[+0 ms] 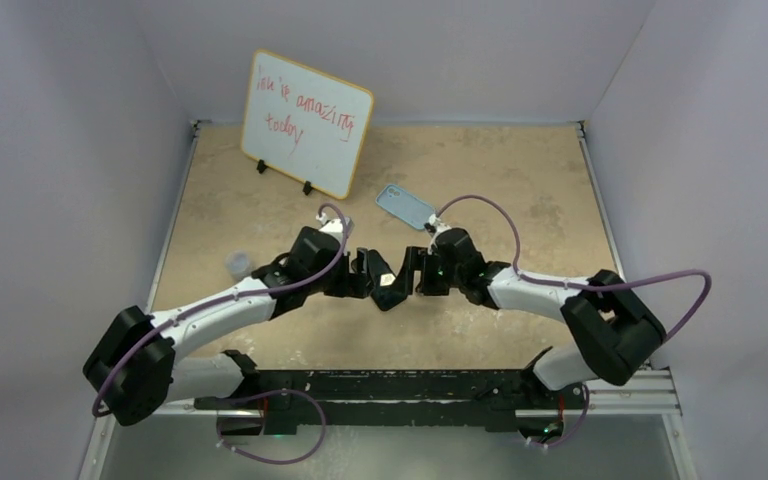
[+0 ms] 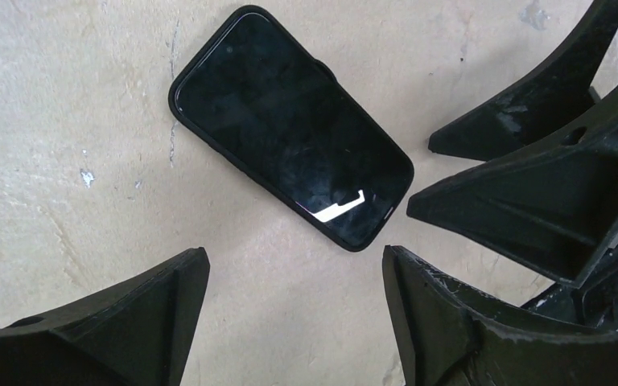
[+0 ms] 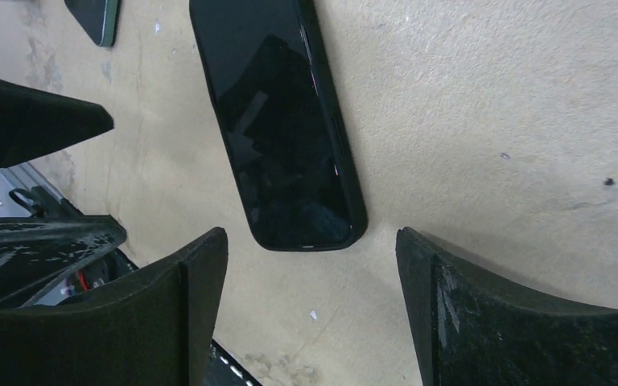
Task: Take the phone out of the phone case
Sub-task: Move the phone to the center of the board, then adjust the phone at the center of the board.
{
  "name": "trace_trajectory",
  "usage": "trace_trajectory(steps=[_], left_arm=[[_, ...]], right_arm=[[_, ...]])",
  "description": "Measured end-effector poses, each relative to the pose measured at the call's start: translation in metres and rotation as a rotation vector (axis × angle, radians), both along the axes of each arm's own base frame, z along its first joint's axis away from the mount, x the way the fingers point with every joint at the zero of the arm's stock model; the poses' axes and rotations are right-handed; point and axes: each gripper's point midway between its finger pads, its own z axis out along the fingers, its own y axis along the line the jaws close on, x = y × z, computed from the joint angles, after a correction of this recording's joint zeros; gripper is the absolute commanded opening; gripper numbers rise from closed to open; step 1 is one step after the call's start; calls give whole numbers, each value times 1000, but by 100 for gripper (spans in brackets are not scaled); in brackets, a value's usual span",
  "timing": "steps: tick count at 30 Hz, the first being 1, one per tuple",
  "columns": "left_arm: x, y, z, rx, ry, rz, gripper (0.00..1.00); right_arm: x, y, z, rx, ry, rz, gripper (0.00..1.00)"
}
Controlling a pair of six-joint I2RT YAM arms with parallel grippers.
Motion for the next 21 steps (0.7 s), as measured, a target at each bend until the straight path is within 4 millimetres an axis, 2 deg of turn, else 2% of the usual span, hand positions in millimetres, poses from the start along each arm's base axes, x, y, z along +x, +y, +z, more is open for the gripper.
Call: trace_trajectory(steps=[7,10,17,21], left_arm=[[-1,-14,-21,-73,50,15,81],[-3,-19,-28,-96,78,15,82],[-6,-21,-33,-143,103,44,82],[-8,-20,-39,-149,120,59,82]], right_arm=[[2,13,-14,45,33,21,67],[4,20,-15,72,35,36,58],[0,28,-23,106,73,70,31],[-5,29,-27,110,99,83,24]])
